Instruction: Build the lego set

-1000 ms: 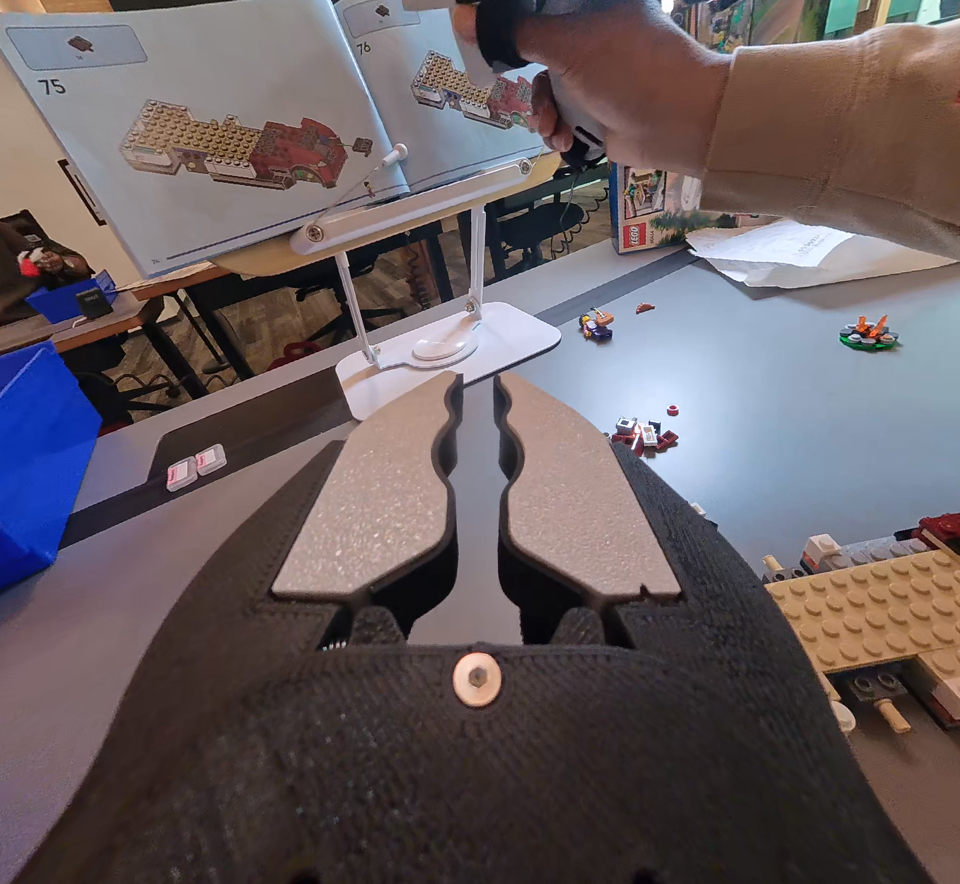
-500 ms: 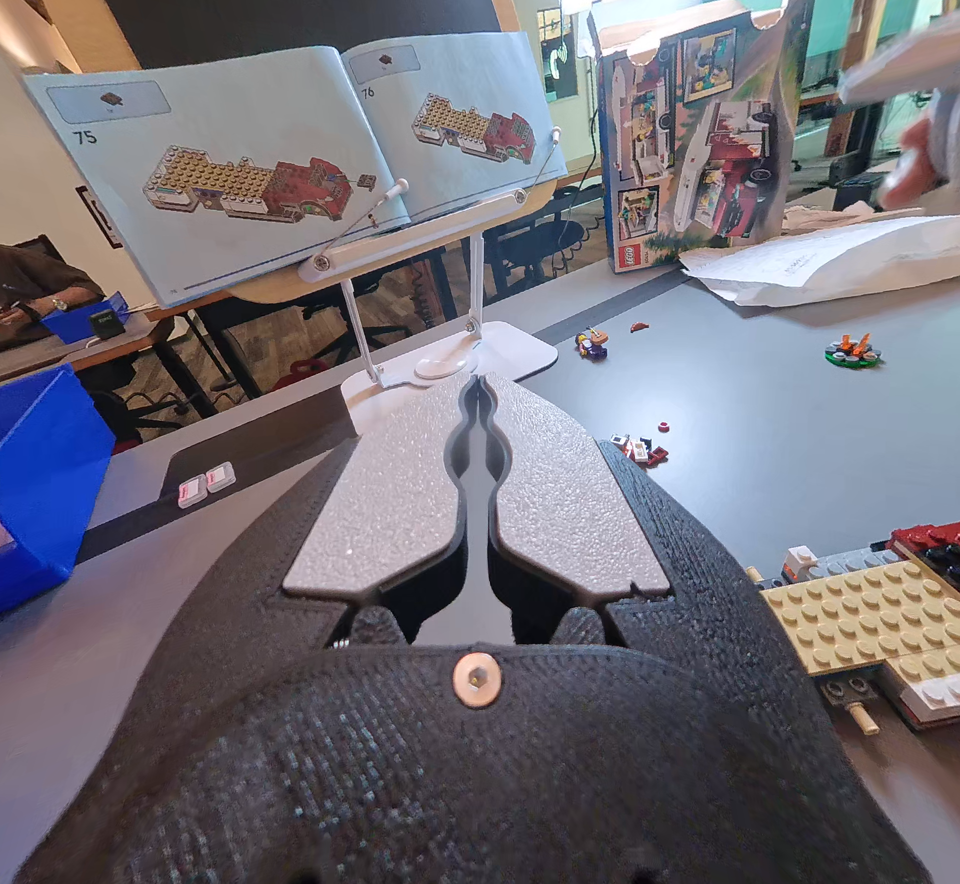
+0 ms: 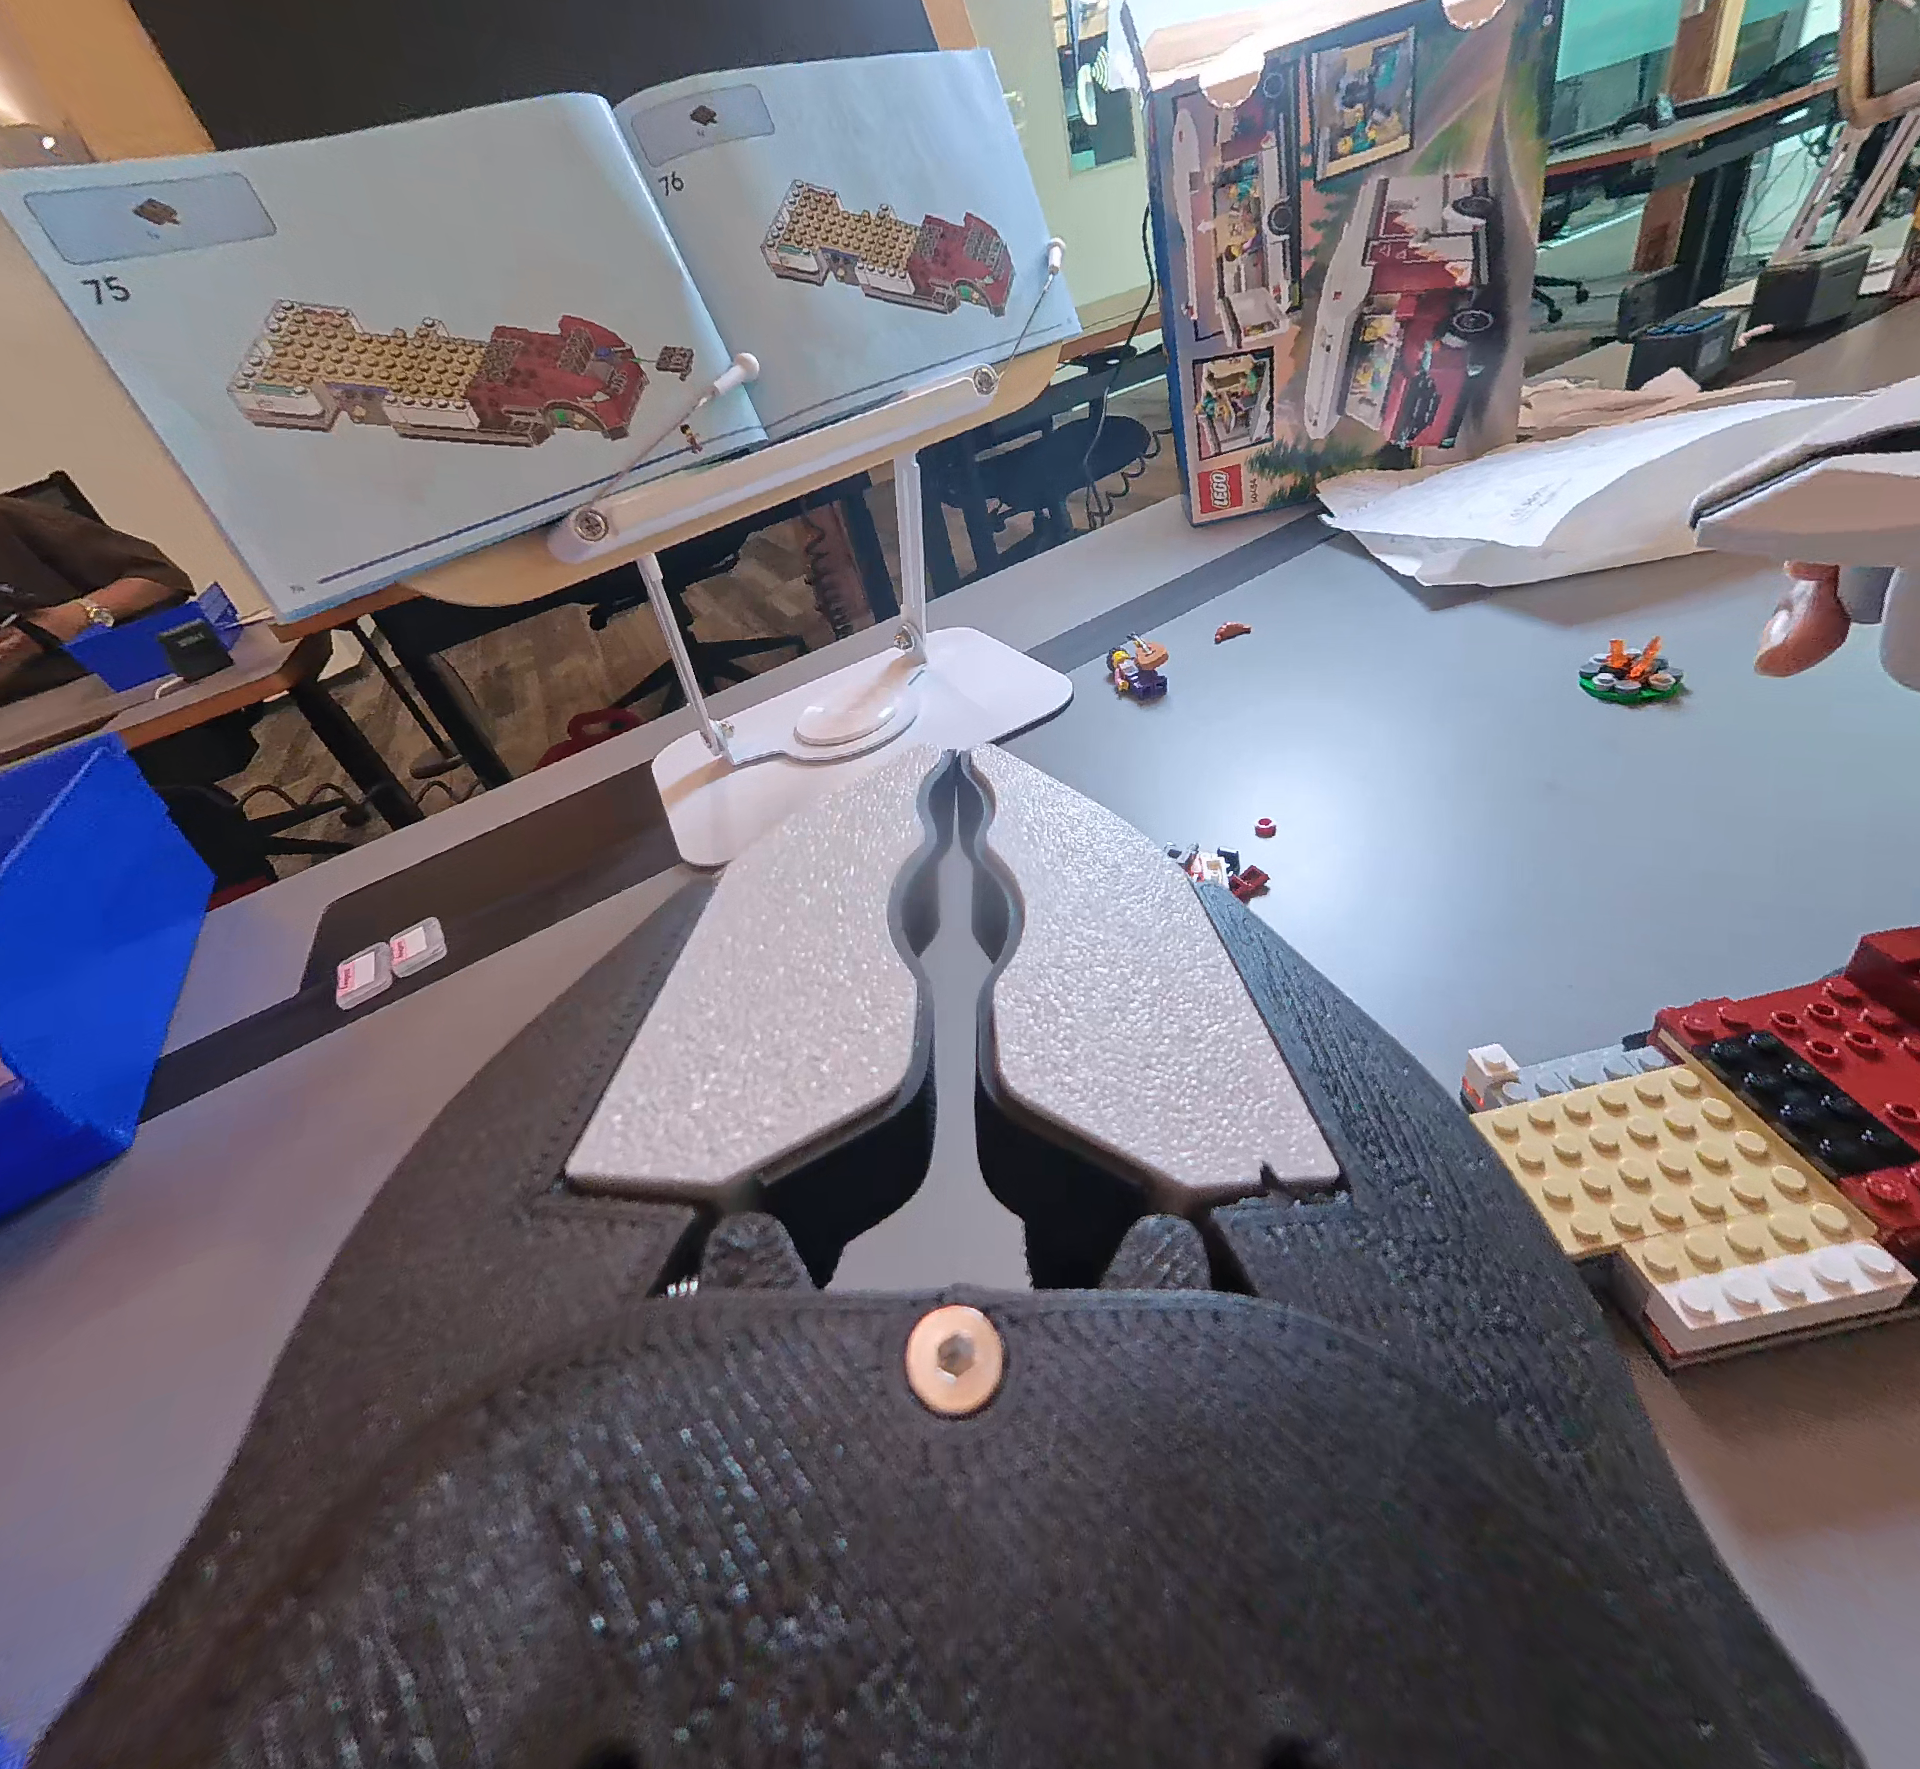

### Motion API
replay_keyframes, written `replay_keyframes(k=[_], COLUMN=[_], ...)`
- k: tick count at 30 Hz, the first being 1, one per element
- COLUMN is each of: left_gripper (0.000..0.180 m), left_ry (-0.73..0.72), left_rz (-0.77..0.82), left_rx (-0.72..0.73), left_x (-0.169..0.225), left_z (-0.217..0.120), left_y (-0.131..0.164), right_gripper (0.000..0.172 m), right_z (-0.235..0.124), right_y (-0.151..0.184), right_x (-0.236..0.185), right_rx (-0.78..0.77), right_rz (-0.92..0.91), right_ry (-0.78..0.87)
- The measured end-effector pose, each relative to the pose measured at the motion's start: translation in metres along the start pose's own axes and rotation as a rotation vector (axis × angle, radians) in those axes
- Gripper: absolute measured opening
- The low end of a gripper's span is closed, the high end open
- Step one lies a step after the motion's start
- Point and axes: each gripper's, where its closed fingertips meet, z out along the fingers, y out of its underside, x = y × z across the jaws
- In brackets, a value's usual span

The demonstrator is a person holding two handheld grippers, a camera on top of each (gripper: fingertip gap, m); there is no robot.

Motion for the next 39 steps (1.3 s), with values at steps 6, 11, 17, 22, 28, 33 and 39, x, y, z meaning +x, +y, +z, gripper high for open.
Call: replay_keyframes(k=[6,11,17,22,28,33,39], left_gripper=[0.0,0.0,0.02,0.025,0.026,0.022,0.014], left_ry=[-0.081,-0.293,-0.392,-0.217,-0.042,0.021,-0.021], left_rz=[0.018,0.133,0.177,0.131,0.087,0.033,0.042], left_rx=[0.079,0.127,-0.211,-0.722,-1.095,-1.232,-1.298], left_x=[-0.04,-0.137,-0.261,-0.297,-0.31,-0.325,-0.352], left_z=[-0.026,-0.084,-0.147,-0.164,-0.165,-0.144,-0.124], left_y=[-0.028,-0.083,-0.077,0.029,0.13,0.174,0.2], right_gripper=[0.001,0.003,0.009,0.021,0.023,0.023,0.022], right_z=[-0.002,-0.006,-0.01,-0.014,-0.011,-0.007,-0.006], right_y=[-0.002,-0.008,-0.021,-0.032,-0.041,-0.031,-0.023], right_x=[0.002,0.012,0.019,0.026,0.013,-0.003,-0.008], right_rx=[0.012,0.045,0.096,0.129,0.129,0.087,0.058], right_rz=[0.023,0.084,0.185,0.154,0.06,-0.054,-0.052], right_ry=[-0.007,0.014,0.025,0.091,0.084,0.051,0.02])
